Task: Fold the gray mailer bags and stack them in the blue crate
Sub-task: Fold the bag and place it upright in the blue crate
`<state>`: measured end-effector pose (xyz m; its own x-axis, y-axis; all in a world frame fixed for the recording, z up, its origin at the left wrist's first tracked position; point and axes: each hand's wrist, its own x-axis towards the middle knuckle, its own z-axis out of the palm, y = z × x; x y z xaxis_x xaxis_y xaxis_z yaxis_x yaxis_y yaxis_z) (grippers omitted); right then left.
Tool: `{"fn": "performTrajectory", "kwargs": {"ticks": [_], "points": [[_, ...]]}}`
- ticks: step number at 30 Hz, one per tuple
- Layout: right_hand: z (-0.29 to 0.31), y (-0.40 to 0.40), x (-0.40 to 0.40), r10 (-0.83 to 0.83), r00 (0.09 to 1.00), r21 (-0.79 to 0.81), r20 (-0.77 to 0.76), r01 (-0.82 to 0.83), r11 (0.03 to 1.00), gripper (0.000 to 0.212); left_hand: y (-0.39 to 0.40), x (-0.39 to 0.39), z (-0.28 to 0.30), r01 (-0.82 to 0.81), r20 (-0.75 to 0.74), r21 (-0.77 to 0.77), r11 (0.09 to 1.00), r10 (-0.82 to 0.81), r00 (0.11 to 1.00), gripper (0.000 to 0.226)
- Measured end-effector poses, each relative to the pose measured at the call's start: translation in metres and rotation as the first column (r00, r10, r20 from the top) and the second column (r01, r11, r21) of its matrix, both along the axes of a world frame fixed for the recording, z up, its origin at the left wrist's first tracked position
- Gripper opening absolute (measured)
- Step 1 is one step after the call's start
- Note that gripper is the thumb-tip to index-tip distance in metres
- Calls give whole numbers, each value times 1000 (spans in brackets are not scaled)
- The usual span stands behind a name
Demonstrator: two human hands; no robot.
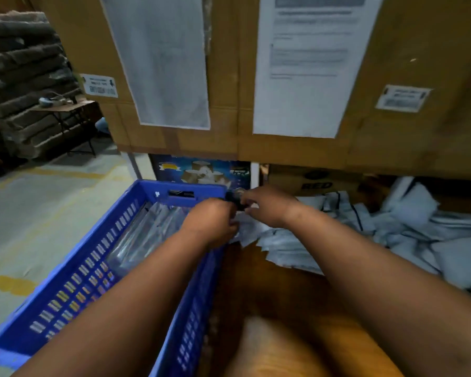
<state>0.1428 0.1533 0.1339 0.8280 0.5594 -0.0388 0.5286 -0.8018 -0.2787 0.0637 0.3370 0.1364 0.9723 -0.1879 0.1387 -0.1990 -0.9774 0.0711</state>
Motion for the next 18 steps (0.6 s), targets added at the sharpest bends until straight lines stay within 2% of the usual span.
{"fn": "performTrajectory", "kwargs": {"ticks": [5, 10, 13, 18], "points": [[-27, -109, -30, -175, 984, -64, -10, 174, 983, 34, -83, 2, -17, 101, -110, -64, 993, -108, 988, 25], [-73, -193, -58, -337, 938, -97, -81, 329, 939, 35, -138, 2, -68, 153, -295, -82, 985, -170, 940, 37], [-104, -224, -72, -389, 916, -143, -100, 373, 917, 37, -157, 0, -103, 166, -363, -85, 982, -186, 913, 48], [-152, -230, -82, -391, 908, -248, -150, 348, 904, 52, -167, 11, -159, 196, -428, 7, 981, -174, 887, 46]]}}
